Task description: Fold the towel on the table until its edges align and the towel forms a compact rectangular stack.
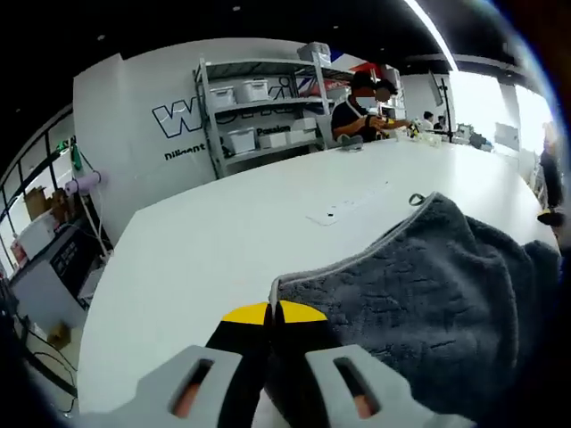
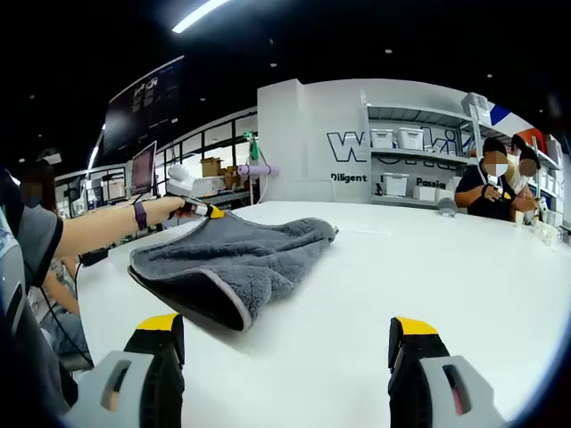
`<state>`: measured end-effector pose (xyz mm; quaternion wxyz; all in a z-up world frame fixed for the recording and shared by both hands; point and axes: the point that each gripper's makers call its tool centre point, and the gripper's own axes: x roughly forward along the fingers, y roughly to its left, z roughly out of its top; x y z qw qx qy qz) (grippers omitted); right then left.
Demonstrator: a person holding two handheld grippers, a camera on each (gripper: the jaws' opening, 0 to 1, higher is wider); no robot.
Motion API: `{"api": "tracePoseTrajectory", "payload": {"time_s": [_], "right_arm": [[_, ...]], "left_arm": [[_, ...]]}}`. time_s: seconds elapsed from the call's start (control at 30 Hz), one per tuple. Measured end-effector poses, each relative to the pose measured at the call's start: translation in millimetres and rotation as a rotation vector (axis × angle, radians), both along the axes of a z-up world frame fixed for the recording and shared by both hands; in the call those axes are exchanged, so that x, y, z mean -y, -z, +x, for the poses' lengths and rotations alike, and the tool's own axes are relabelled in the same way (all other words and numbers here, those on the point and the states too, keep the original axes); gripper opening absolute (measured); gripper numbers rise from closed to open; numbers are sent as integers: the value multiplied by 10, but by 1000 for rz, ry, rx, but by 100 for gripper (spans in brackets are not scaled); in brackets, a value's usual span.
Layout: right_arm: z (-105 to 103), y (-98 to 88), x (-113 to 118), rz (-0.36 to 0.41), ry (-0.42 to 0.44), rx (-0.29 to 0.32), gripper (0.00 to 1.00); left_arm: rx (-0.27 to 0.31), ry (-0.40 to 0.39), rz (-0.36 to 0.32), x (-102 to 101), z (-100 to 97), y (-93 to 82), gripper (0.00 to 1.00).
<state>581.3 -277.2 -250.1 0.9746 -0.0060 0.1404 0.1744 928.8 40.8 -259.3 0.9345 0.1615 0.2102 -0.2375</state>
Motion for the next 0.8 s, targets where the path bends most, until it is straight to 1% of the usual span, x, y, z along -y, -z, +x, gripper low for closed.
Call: {"api": "tracePoseTrajectory", "payload": {"time_s": [0.03, 0.07, 0.13, 0.27, 0.47, 0.7, 0.8], "right_arm": [[4, 5, 6, -2, 3, -2, 99], [7, 9, 7, -3, 3, -4, 99], [16, 23, 6, -6, 4, -10, 99], [26, 42, 7, -8, 5, -17, 99], [53, 84, 29, -9, 11, -29, 99], [56, 126, -20, -7, -7, -40, 99], [51, 124, -20, -8, -8, -40, 99]], "left_arm": [[-17, -1, 20, -5, 10, 75, 4], [-21, -2, 30, -8, 19, 105, 4], [-24, 0, 71, -20, 44, 197, 5], [-39, 10, 83, -4, 63, 316, 5], [-27, 19, 94, 1, 43, 302, 4], [-22, 9, 58, -24, 57, 307, 4], [-20, 6, 55, -28, 54, 295, 4]]}}
